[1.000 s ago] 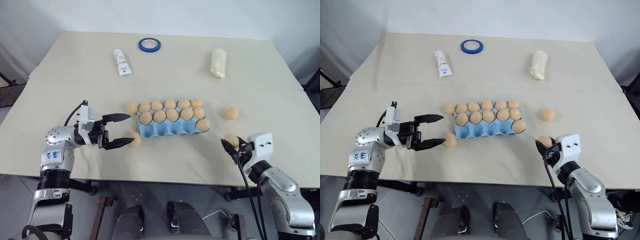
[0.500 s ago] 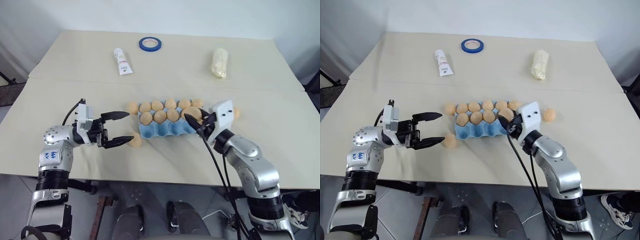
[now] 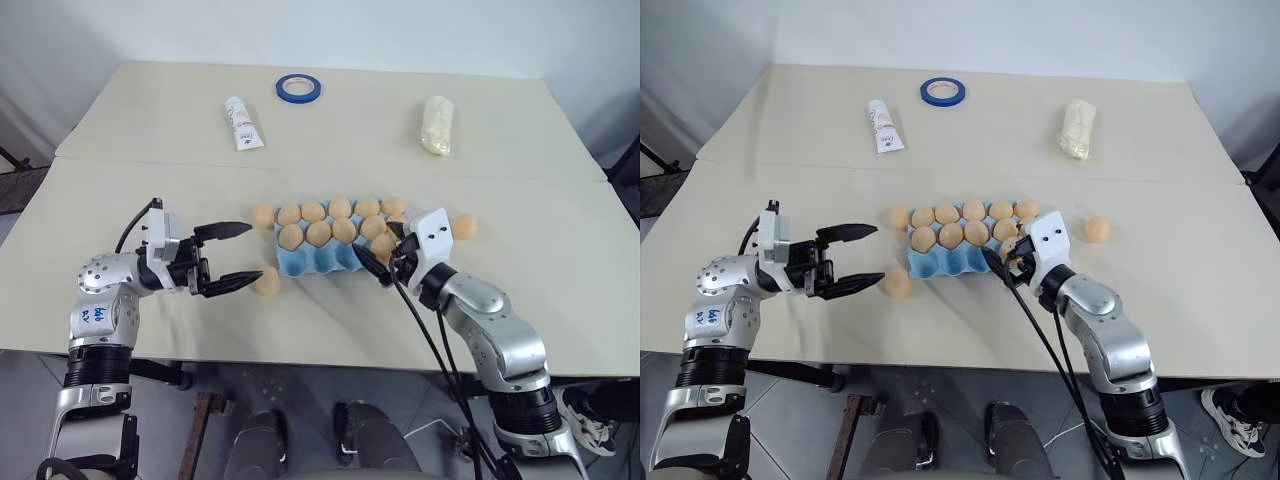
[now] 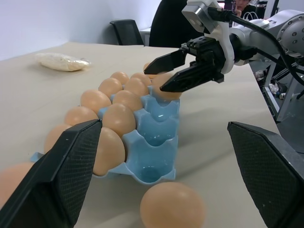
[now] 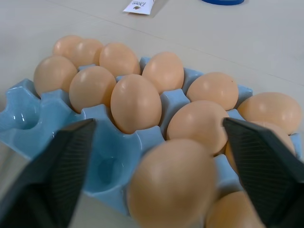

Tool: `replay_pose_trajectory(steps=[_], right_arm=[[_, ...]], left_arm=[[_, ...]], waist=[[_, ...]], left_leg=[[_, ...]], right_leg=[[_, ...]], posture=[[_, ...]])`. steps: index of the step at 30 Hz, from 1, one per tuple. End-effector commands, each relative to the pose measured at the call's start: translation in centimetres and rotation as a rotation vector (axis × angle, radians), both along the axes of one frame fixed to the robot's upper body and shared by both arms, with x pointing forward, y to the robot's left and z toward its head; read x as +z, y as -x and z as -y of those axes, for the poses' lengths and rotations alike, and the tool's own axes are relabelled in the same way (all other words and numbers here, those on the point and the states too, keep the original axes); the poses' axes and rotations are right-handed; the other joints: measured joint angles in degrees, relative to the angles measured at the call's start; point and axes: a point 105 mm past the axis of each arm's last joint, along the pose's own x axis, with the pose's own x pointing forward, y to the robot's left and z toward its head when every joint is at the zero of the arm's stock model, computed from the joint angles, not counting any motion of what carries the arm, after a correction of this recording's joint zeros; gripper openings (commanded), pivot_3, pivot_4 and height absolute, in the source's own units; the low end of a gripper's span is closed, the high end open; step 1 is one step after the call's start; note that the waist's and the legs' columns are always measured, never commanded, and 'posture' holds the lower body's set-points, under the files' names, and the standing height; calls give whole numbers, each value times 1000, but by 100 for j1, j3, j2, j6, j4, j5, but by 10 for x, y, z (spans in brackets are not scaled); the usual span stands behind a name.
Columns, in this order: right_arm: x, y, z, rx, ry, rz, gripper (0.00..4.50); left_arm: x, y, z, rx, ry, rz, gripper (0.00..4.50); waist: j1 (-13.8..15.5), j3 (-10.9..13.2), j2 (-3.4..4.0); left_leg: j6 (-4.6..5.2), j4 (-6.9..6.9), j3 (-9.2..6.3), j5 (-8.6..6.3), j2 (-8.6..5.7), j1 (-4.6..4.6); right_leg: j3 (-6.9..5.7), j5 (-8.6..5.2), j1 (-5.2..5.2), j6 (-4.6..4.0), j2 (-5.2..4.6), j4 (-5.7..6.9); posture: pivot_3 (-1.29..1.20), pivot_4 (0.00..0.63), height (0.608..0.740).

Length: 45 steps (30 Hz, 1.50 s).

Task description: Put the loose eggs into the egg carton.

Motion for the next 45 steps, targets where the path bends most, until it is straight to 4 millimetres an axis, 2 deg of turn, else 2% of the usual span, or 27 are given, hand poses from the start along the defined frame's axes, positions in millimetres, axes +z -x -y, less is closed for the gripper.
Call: replay_pose_trajectory(steps=[1, 7, 10, 12, 17, 23, 29, 34, 43, 45], right_arm=[[18, 3, 1, 13, 0, 75, 4482], [32, 10, 10, 19, 2, 114, 4482], [46, 20, 27, 17, -31, 152, 4482], [49, 33, 44, 24, -51, 146, 4482], [26, 61, 89, 19, 32, 87, 4482], [11, 72, 153, -154, 69, 49, 4482], [7, 77, 175, -233, 61, 43, 4482], [8, 65, 174, -275, 32, 67, 4482], [5, 6, 150, -359, -62, 92, 4482], [0, -13, 147, -396, -63, 82, 4482]], left_arm=[[13, 1, -2, -5, 14, 46, 4500], [13, 0, -3, 3, 19, 47, 4500], [12, 2, -5, 13, 21, 47, 4500], [12, 3, -7, 21, 22, 45, 4500], [9, 4, -10, 35, 23, 38, 4500], [7, 6, -15, 54, 28, 31, 4500], [8, 13, -29, 79, 34, 34, 4500], [5, 23, -35, 67, 15, 31, 4500], [7, 30, -52, 156, 108, 58, 4500], [6, 33, -50, 139, 106, 54, 4500]], waist=[[1, 0, 0], [6, 0, 0], [19, 0, 0], [28, 0, 0], [42, 0, 0], [-3, 0, 0], [-1, 0, 0], [13, 0, 0], [-5, 3, 5], [-2, 3, 6]], left_leg=[[0, 0, 0, 0, 0, 0], [0, 0, 0, 0, 0, 0], [0, -2, -1, 0, 0, -1], [-1, -6, -3, -1, 0, -2], [5, -8, -11, -7, -1, -5], [6, -1, -1, -6, 0, 15], [3, -4, 0, -5, 2, 17], [2, -4, 0, -6, 1, 15], [0, -8, -2, -6, 2, 12], [-1, -10, -2, -7, 2, 8]], right_leg=[[0, 0, 0, 0, 0, 0], [0, 0, 0, 0, 0, -1], [-1, 0, 0, 0, 0, -3], [-4, 0, 1, 0, 0, -9], [-11, -1, 10, 3, 0, -26], [-1, 0, 24, 6, 4, -17], [1, 0, 21, 5, 6, -12], [2, 0, 22, 5, 1, -18], [1, -1, 12, -5, 0, -14], [-1, -1, 8, -5, 0, -16]], posture=[[0, 150, 740], [0, 150, 740], [0, 150, 740], [0, 150, 740], [0, 150, 740], [0, 150, 740], [0, 150, 740], [0, 150, 740], [0, 150, 740], [0, 150, 740]])
